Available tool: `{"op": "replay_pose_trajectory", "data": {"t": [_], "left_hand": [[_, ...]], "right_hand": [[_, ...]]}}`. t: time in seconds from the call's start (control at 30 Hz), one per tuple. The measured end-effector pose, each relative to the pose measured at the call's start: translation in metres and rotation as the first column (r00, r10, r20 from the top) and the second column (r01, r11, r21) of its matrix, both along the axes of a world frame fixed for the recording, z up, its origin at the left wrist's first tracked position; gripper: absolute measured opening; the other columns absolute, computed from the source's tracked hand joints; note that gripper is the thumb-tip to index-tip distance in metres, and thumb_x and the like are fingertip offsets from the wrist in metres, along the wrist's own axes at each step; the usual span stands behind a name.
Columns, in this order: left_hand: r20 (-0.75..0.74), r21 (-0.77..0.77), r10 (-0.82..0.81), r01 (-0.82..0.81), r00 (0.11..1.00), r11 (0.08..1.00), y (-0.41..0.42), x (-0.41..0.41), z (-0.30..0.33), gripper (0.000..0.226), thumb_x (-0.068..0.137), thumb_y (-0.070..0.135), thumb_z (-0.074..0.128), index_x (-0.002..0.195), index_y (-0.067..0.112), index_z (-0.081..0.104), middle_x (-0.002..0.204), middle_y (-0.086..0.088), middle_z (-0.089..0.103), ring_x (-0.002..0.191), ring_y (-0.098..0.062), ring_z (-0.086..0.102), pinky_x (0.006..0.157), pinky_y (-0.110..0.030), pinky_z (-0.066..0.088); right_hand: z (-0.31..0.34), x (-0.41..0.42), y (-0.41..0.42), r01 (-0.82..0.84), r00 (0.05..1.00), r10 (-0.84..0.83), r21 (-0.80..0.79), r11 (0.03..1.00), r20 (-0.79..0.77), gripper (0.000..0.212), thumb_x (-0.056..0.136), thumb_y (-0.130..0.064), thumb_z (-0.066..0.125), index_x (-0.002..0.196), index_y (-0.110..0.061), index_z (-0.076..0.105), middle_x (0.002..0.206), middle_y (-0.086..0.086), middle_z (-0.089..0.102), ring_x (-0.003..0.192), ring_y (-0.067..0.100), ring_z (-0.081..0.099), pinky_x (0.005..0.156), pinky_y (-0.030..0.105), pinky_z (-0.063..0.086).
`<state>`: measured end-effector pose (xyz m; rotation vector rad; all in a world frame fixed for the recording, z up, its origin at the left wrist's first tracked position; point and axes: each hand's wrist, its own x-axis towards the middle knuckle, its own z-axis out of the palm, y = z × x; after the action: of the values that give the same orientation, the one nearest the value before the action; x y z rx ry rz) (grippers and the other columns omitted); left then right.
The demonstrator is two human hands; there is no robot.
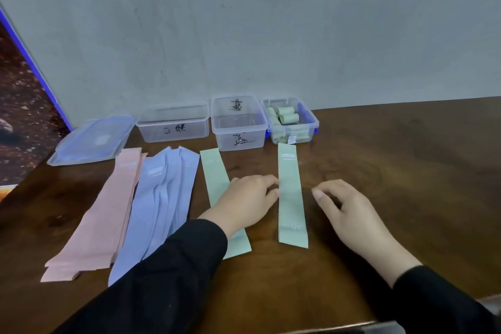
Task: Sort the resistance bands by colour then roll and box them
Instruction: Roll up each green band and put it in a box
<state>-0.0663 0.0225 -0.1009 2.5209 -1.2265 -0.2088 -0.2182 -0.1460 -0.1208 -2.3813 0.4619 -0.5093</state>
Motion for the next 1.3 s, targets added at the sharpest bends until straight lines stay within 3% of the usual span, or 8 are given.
{"op": "replay_pose_trajectory", "data": {"t": [0.1, 0.23, 0.33, 0.43, 0.5, 0.63, 0.9, 1.3], "left_hand": [[0.015, -0.002, -0.011, 0.011, 1.0, 1.0, -0.002, -0.001, -0.008, 0.04, 0.106, 0.042, 0.04, 0.142, 0.031, 0.052, 0.145, 0.007, 0.055, 0.131, -0.017, 0.051, 0.115, -0.044, 0.035], [0.06, -0.017, -0.028, 0.029, 0.998, 0.999, 0.002, -0.004, -0.011, 0.038, 0.106, 0.041, 0.039, 0.141, 0.033, 0.052, 0.145, 0.009, 0.054, 0.134, -0.014, 0.047, 0.118, -0.04, 0.027], [0.115, -0.083, -0.041, 0.051, 0.992, 0.995, 0.011, -0.013, -0.008, 0.031, 0.105, 0.04, 0.043, 0.131, 0.034, 0.058, 0.135, 0.013, 0.058, 0.125, -0.01, 0.05, 0.113, -0.035, 0.029], [0.155, -0.153, -0.128, 0.152, 0.98, 0.977, 0.027, -0.028, -0.007, 0.018, 0.103, 0.04, 0.047, 0.11, 0.033, 0.063, 0.112, 0.017, 0.06, 0.104, -0.004, 0.051, 0.101, -0.031, 0.039], [0.186, -0.155, -0.222, 0.251, 0.957, 0.955, 0.036, -0.038, -0.011, 0.017, 0.102, 0.039, 0.048, 0.101, 0.032, 0.063, 0.103, 0.018, 0.057, 0.096, -0.002, 0.047, 0.093, -0.028, 0.039], [0.17, -0.103, -0.349, 0.369, 0.921, 0.924, 0.045, -0.044, -0.025, 0.021, 0.101, 0.04, 0.049, 0.098, 0.029, 0.067, 0.103, 0.018, 0.055, 0.099, -0.002, 0.045, 0.094, -0.024, 0.033], [0.126, -0.133, -0.328, 0.344, 0.936, 0.93, 0.05, -0.041, -0.028, 0.023, 0.098, 0.044, 0.055, 0.111, 0.03, 0.068, 0.115, 0.018, 0.056, 0.107, 0.0, 0.04, 0.098, -0.018, 0.028], [0.197, -0.158, -0.236, 0.268, 0.952, 0.95, 0.041, -0.046, -0.032, 0.018, 0.101, 0.035, 0.044, 0.089, 0.029, 0.056, 0.097, 0.017, 0.048, 0.093, -0.005, 0.041, 0.092, -0.031, 0.039]], "right_hand": [[-0.002, 0.013, 0.003, 0.006, 0.974, -0.022, -0.071, 0.997, -0.226, 0.046, 0.102, -0.051, 0.049, 0.144, -0.033, 0.052, 0.147, -0.015, 0.053, 0.14, 0.011, 0.045, 0.113, 0.026, 0.034], [-0.018, 0.022, 0.004, -0.137, 0.962, 0.085, -0.188, 0.973, -0.259, 0.05, 0.104, -0.052, 0.042, 0.151, -0.037, 0.042, 0.157, -0.019, 0.041, 0.149, -0.003, 0.025, 0.128, 0.036, 0.011], [-0.018, 0.013, 0.003, -0.154, 0.98, 0.132, -0.15, 0.977, -0.145, 0.043, 0.102, -0.054, 0.044, 0.142, -0.041, 0.052, 0.15, -0.026, 0.048, 0.143, -0.006, 0.035, 0.124, 0.036, 0.026], [-0.012, -0.005, 0.009, -0.301, 0.953, 0.303, -0.086, 0.95, 0.007, 0.023, 0.1, -0.048, 0.053, 0.114, -0.037, 0.067, 0.122, -0.027, 0.06, 0.122, 0.004, 0.055, 0.105, 0.032, 0.045], [-0.012, -0.015, 0.015, -0.418, 0.907, 0.421, -0.138, 0.898, -0.011, 0.009, 0.099, -0.043, 0.06, 0.103, -0.037, 0.065, 0.112, -0.025, 0.06, 0.111, 0.01, 0.058, 0.096, 0.032, 0.045], [-0.02, -0.017, 0.016, -0.503, 0.864, 0.488, -0.225, 0.834, -0.123, 0.013, 0.093, -0.053, 0.065, 0.098, -0.041, 0.064, 0.11, -0.028, 0.055, 0.109, 0.006, 0.054, 0.095, 0.026, 0.038], [-0.024, -0.015, 0.016, -0.484, 0.874, 0.474, -0.288, 0.826, -0.109, 0.006, 0.095, -0.045, 0.064, 0.093, -0.04, 0.067, 0.108, -0.028, 0.054, 0.109, 0.002, 0.054, 0.096, 0.029, 0.041], [-0.023, -0.011, 0.019, -0.427, 0.903, 0.419, -0.286, 0.858, -0.093, 0.004, 0.095, -0.035, 0.063, 0.096, -0.038, 0.066, 0.101, -0.029, 0.059, 0.103, 0.003, 0.058, 0.089, 0.027, 0.046]]}}
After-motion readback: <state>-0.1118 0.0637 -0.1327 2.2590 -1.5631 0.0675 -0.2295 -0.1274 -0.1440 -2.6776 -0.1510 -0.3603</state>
